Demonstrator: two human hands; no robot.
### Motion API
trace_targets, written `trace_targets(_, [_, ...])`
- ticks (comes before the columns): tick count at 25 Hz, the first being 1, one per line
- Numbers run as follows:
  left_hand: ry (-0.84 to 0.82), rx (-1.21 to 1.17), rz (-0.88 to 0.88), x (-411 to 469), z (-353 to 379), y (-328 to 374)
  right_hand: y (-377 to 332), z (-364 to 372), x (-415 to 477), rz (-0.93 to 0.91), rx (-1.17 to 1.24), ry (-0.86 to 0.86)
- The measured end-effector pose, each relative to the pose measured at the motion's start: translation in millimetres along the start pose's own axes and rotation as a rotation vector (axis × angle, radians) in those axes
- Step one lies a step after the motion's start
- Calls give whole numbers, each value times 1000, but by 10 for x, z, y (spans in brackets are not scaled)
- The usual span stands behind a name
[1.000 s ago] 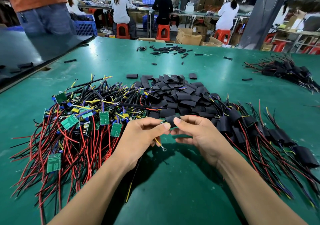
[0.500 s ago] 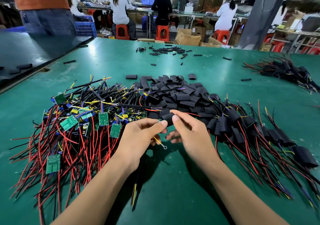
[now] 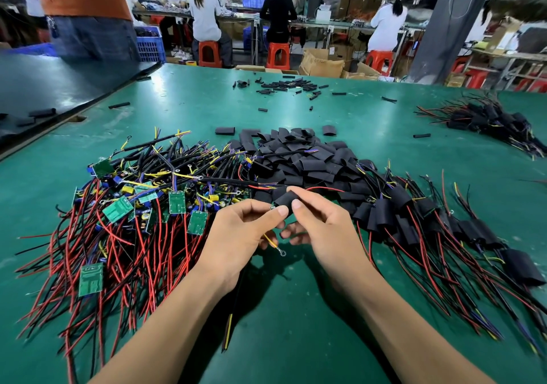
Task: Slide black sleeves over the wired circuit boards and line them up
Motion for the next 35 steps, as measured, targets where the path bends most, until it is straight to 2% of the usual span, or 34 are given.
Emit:
trace_targets(5, [-78, -63, -35, -14, 84, -27, -6, -133, 36, -5, -20, 76])
trace_targets(18, [-9, -27, -5, 26, 0, -63, -7, -16, -10, -31, -172, -14])
trace_targets(25, [-13, -49, -44, 35, 10, -80, -29, -20, -5, -24, -138, -26])
trace_targets(30, [-78, -74, -100, 12, 68, -75, -82, -173, 31, -34, 13, 95])
trace_targets(35, [-153, -48, -154, -44, 136, -80, -24, -283, 54, 51, 139, 224])
Point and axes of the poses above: each hand's wrist, its own x-axis towards the middle knuckle, its own z-axis out of the palm, y = z × x, the point moved 7 cm from there along x, towards the middle knuckle, and after that the axes turned 3 degrees about y, right-handed, at the moved point
